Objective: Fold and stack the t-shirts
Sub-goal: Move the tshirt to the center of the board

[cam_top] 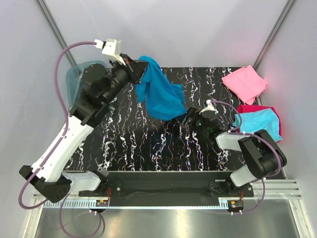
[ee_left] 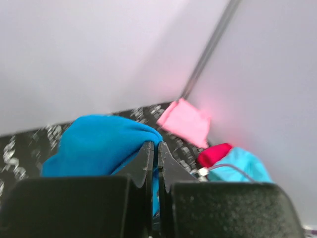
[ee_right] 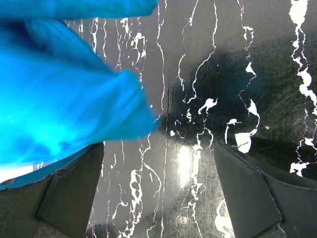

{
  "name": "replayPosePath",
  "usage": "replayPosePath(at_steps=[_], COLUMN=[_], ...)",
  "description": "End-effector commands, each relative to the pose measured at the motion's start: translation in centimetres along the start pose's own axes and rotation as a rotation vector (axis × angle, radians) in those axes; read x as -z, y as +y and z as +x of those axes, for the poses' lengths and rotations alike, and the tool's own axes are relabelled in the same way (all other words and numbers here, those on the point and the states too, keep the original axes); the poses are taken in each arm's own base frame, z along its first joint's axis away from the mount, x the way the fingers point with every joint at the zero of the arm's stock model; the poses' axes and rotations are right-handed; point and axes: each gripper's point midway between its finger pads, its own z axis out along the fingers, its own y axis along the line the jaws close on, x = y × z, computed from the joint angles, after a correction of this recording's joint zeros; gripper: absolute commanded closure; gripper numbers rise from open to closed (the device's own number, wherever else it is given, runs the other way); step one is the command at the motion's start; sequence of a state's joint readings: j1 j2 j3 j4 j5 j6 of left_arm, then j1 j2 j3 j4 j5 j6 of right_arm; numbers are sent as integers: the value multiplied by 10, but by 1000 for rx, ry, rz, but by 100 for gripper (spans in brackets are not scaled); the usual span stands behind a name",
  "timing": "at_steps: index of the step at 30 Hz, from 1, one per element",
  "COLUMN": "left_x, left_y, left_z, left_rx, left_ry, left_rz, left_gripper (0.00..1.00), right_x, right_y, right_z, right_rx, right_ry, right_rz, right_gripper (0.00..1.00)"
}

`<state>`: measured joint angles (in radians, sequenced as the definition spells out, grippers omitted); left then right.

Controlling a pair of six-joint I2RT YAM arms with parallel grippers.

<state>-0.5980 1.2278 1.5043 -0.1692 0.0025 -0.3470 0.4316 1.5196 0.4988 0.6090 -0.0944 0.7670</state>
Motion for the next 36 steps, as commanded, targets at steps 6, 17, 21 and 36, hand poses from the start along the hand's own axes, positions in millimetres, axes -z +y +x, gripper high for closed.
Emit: replayPosePath(at_steps=[6,17,21,36], left_x=[41,25,21,13], left_y=[-61,3,16,196], left_z=[-38,32,45,147], left_rx=[9,-46,-67,-5], left_ry=[-61,39,67,227], left_rz=[220,-33,-85,-642], left_gripper=[100,100,100,87], right_x=[7,17,18,16], right_y=[8,9,13,6], right_z=[-18,-27,-27,-25], right_rx=[7,-13,-16,-11], right_ry=[-81,-147,-144,-127], right_rz=[-18,-29,-51,-6], right_gripper=[0,0,0,0])
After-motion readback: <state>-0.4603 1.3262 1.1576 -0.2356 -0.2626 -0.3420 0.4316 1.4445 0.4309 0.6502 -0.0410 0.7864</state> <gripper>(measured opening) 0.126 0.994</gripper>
